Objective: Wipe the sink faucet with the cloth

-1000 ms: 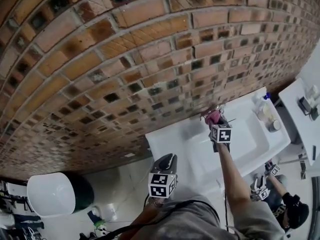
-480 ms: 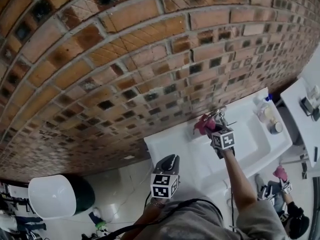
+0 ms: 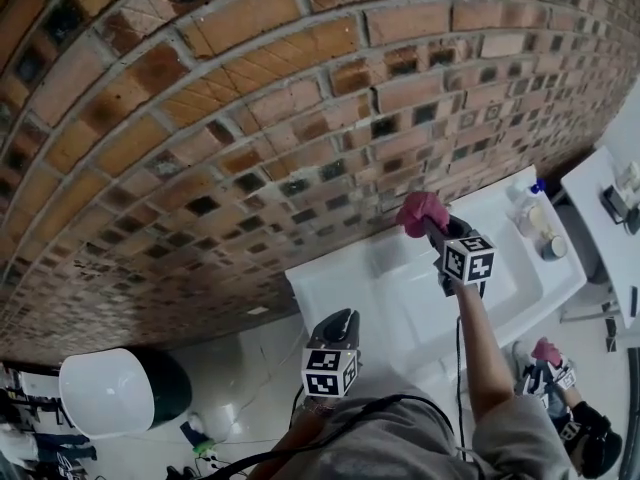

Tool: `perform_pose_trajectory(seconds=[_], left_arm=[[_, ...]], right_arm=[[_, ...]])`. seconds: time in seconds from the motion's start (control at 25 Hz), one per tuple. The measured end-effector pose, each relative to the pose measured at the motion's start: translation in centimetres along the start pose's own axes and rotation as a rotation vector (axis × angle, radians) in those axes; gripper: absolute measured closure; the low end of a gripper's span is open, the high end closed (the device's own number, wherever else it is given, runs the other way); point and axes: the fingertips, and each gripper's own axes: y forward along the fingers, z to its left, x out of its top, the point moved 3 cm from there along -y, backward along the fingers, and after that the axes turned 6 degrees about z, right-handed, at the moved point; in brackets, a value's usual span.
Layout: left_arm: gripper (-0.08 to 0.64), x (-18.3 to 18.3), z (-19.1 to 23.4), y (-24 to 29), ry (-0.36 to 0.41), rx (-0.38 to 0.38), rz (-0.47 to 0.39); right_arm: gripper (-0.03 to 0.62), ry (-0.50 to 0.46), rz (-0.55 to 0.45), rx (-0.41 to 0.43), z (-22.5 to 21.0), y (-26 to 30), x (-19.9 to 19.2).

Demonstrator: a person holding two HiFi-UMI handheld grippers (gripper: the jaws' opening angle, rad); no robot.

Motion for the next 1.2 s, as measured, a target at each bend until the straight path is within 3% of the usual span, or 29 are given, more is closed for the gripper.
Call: perform_pose_trajectory(seconds=[0.16, 0.32, 0.44, 0.64, 0.84, 1.0, 1.2], left_arm=[[0.494, -0.2, 0.2, -0.6, -0.003, 0.008, -0.01], [0.494, -0.7, 0.7, -0.6, -0.014, 0.013, -0.011], [0.494, -1.1, 0.6, -0.4, -0.015, 0.01, -0.005], [0.494, -0.5, -0.1, 0.0, 0.006, -0.011, -0.01], [0.494, -0.1, -0.2, 0.6, 0.018, -0.012, -0.002], [0.494, -0.4, -1.0, 1.0, 0.033, -0.023, 0.016], [0.494, -0.2, -1.1, 1.2, 0.039, -0.027, 0.019]], right_arm=[[0.483, -0.08, -0.037, -0.251, -4.0, -1.2, 0.7], [0.487, -0.166, 0.026, -0.454, -8.2, -0.3, 0.2], [0.497, -0.204, 0.1, -0.536, -10.3, 1.1, -1.0], [0.495, -0.137, 0.328, -0.53, -12.6, 3.4, -7.7], [0.497, -0.12, 0.278, -0.529, -11.5, 3.6, -7.9], [0.497, -0.032, 0.387, -0.382, -9.9, 3.1, -10.6], [0.497, -0.088, 0.261, -0.234, -7.3, 2.1, -8.0]])
